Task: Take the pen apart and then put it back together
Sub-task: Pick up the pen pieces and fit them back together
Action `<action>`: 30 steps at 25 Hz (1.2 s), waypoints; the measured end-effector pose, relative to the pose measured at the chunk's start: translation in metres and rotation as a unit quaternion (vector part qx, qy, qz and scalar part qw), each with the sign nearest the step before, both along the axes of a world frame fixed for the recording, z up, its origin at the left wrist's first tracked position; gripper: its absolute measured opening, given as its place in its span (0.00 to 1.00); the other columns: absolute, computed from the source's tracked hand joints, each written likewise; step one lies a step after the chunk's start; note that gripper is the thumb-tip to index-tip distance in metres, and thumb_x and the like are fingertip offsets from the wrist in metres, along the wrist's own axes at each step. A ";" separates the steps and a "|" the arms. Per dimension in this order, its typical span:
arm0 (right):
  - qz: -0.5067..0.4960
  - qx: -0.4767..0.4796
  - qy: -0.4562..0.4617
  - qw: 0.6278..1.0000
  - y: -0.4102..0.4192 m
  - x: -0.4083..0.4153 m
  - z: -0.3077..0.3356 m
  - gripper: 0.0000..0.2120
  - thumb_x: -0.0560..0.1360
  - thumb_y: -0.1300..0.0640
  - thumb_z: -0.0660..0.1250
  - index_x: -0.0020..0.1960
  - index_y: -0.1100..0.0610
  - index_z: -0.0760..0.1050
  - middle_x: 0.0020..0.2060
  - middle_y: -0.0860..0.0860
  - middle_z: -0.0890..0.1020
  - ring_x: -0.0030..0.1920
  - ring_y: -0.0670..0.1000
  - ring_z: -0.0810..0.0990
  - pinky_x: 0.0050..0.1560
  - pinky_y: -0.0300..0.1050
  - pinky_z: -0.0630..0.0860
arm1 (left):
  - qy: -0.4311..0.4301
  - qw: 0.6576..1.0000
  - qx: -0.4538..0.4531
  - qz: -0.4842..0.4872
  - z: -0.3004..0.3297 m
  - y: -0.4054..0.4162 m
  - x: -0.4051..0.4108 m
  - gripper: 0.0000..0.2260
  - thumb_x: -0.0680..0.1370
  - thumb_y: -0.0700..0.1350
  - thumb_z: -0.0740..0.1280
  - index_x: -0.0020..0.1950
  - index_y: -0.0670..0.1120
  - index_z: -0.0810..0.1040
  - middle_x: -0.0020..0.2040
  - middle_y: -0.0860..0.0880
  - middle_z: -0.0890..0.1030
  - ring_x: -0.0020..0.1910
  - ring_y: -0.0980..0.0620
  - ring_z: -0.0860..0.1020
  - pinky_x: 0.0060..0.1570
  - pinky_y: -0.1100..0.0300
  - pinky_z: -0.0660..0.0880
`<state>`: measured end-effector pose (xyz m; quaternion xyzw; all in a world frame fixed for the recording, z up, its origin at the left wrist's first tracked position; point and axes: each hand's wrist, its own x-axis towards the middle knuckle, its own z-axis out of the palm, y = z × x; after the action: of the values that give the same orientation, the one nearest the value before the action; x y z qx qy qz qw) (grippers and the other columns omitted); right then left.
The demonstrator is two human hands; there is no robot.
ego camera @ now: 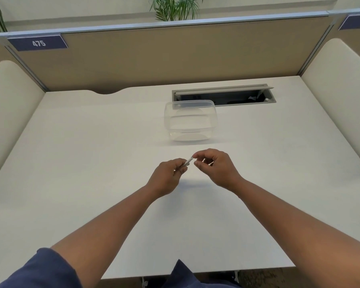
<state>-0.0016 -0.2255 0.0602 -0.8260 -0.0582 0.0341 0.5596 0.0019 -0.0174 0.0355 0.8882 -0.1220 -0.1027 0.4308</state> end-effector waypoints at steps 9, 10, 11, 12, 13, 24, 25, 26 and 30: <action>-0.069 -0.035 0.038 0.996 -0.021 0.004 -0.018 0.08 0.75 0.60 0.70 0.52 0.51 0.82 0.37 0.43 0.81 0.31 0.43 0.73 0.37 0.30 0.73 | -0.014 0.997 -0.072 0.035 0.001 -0.003 0.003 0.04 0.82 0.44 0.66 0.49 0.50 0.79 0.39 0.62 0.80 0.34 0.59 0.74 0.40 0.63 0.73; -0.076 -0.047 0.043 0.995 -0.024 0.004 -0.021 0.08 0.75 0.60 0.70 0.52 0.51 0.82 0.38 0.44 0.81 0.31 0.43 0.73 0.37 0.30 0.73 | -0.015 0.996 -0.077 0.034 0.001 -0.002 0.004 0.04 0.82 0.44 0.66 0.48 0.51 0.78 0.38 0.61 0.79 0.34 0.59 0.73 0.39 0.65 0.72; -0.084 -0.060 0.047 0.994 -0.027 0.004 -0.025 0.08 0.75 0.60 0.69 0.52 0.51 0.82 0.38 0.45 0.82 0.31 0.42 0.74 0.37 0.30 0.73 | -0.016 0.996 -0.079 0.034 0.000 -0.002 0.005 0.05 0.82 0.43 0.66 0.48 0.51 0.77 0.38 0.59 0.79 0.34 0.59 0.72 0.39 0.66 0.71; -0.095 -0.074 0.051 0.991 -0.030 0.004 -0.029 0.08 0.75 0.60 0.68 0.51 0.52 0.82 0.38 0.46 0.82 0.31 0.42 0.74 0.37 0.32 0.73 | -0.014 0.996 -0.081 0.034 -0.001 -0.002 0.005 0.05 0.82 0.43 0.66 0.48 0.51 0.77 0.39 0.57 0.79 0.35 0.59 0.71 0.40 0.68 0.70; -0.107 -0.090 0.055 0.989 -0.032 0.004 -0.032 0.07 0.75 0.60 0.68 0.51 0.51 0.82 0.38 0.46 0.82 0.31 0.42 0.74 0.37 0.34 0.73 | -0.012 0.996 -0.084 0.034 -0.002 -0.002 0.006 0.05 0.82 0.43 0.66 0.47 0.50 0.77 0.39 0.57 0.79 0.35 0.60 0.71 0.40 0.69 0.70; -0.113 -0.203 0.106 0.967 -0.048 0.005 -0.058 0.06 0.74 0.60 0.67 0.46 0.49 0.77 0.41 0.43 0.82 0.40 0.46 0.78 0.39 0.40 0.71 | -0.011 0.993 -0.109 0.052 -0.011 -0.004 0.007 0.05 0.82 0.42 0.66 0.47 0.50 0.76 0.43 0.52 0.81 0.40 0.49 0.79 0.41 0.70 0.73; -0.118 -0.210 0.113 0.964 -0.049 0.005 -0.059 0.06 0.74 0.59 0.67 0.46 0.49 0.77 0.41 0.43 0.82 0.41 0.47 0.78 0.38 0.41 0.71 | -0.009 0.993 -0.108 0.052 -0.013 -0.003 0.007 0.06 0.82 0.41 0.66 0.47 0.50 0.76 0.43 0.52 0.81 0.40 0.49 0.79 0.41 0.70 0.73; -0.122 -0.216 0.122 0.961 -0.049 0.005 -0.060 0.05 0.74 0.59 0.68 0.47 0.50 0.77 0.41 0.44 0.82 0.42 0.48 0.78 0.39 0.42 0.71 | -0.008 0.993 -0.106 0.050 -0.014 -0.003 0.006 0.07 0.82 0.41 0.65 0.46 0.51 0.75 0.42 0.52 0.81 0.40 0.49 0.79 0.41 0.70 0.73; -0.132 -0.234 0.147 0.952 -0.051 0.006 -0.064 0.06 0.74 0.57 0.69 0.50 0.52 0.78 0.42 0.46 0.81 0.45 0.51 0.79 0.43 0.44 0.72 | 0.001 0.995 -0.093 0.034 -0.016 -0.003 0.007 0.08 0.81 0.39 0.63 0.46 0.52 0.75 0.45 0.53 0.81 0.42 0.48 0.78 0.41 0.70 0.73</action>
<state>0.0047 -0.2765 -0.0037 -0.9198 0.1437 0.0939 0.3527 0.0093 -0.0203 0.0190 0.8477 -0.1000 -0.0769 0.5153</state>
